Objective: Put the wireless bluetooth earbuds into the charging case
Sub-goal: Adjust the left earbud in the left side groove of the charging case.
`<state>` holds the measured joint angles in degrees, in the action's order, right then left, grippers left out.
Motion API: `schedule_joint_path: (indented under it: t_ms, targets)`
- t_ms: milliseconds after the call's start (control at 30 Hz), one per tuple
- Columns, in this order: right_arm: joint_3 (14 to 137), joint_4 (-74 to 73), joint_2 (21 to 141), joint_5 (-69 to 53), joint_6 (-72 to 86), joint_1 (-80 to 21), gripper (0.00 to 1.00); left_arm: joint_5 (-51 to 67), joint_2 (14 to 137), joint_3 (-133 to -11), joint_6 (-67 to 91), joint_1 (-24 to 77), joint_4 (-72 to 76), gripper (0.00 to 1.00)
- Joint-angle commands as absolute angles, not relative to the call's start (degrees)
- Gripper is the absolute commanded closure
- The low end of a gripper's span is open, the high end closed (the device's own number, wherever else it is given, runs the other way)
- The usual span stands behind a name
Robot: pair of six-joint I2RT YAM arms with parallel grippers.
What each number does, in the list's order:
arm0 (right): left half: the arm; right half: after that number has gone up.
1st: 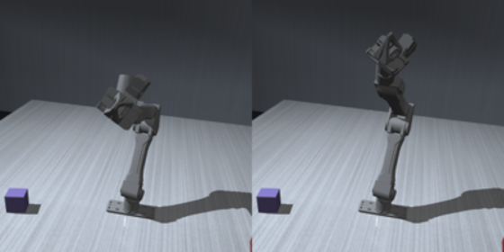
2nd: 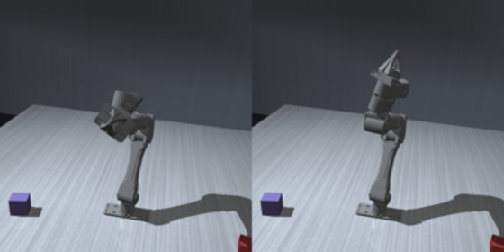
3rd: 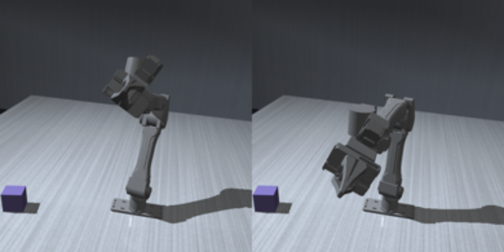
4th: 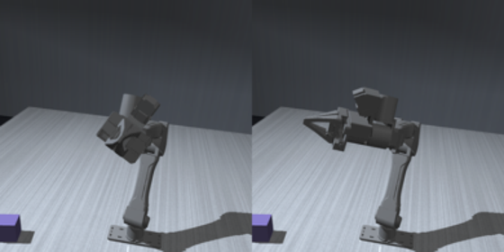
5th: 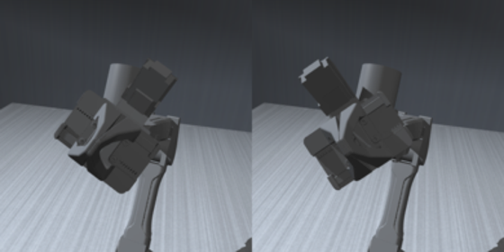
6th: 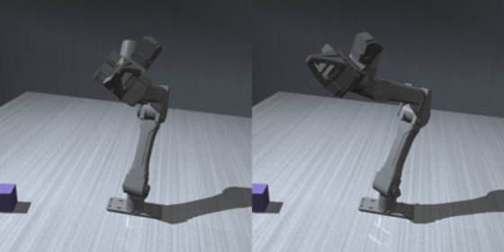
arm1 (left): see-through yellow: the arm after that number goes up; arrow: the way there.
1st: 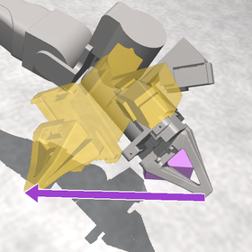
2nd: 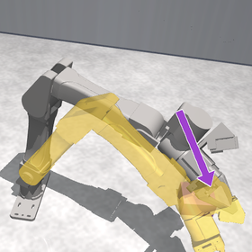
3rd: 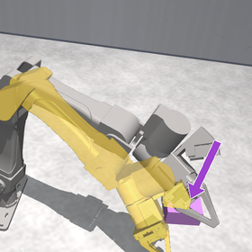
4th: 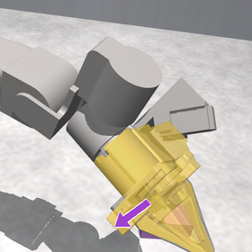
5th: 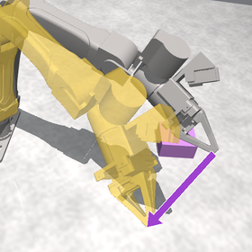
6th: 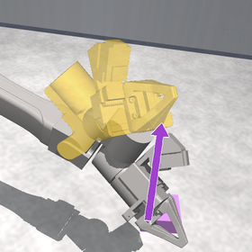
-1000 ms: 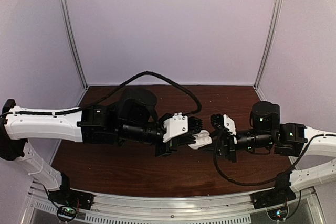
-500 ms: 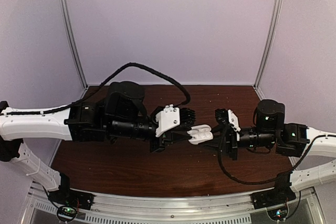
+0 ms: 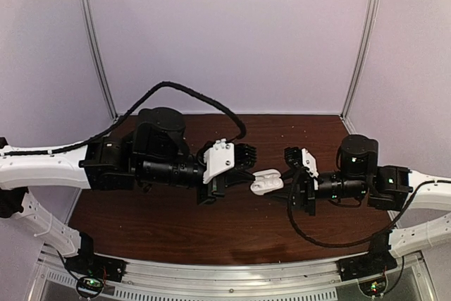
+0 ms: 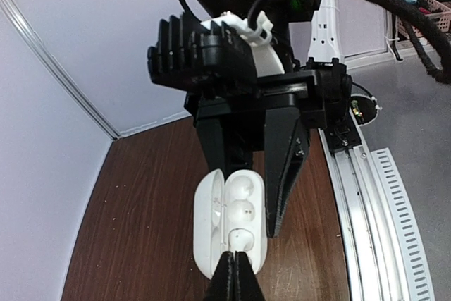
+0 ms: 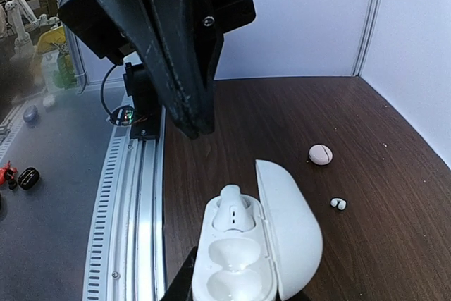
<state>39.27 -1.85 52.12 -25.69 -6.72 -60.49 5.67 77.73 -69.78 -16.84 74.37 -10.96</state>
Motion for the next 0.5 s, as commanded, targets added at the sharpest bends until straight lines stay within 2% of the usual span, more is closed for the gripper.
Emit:
schedule_joint_path:
  t_ms: [0, 133, 467]
  targets:
    - [39.86, -0.16, 52.38, -23.71, -5.14, -60.71, 1.00, 7.13, 79.13, -70.05, -17.31, 74.71, -9.22, 0.99]
    - [39.92, 1.40, 52.38, -23.61, -4.87, -60.74, 1.00, 6.44, 80.34, -70.31, -17.40, 74.70, -9.30, 0.96]
    - [40.02, 1.41, 52.36, -25.41, -5.01, -60.74, 1.00, 2.91, 82.49, -71.43, -17.58, 74.71, -9.55, 0.95]
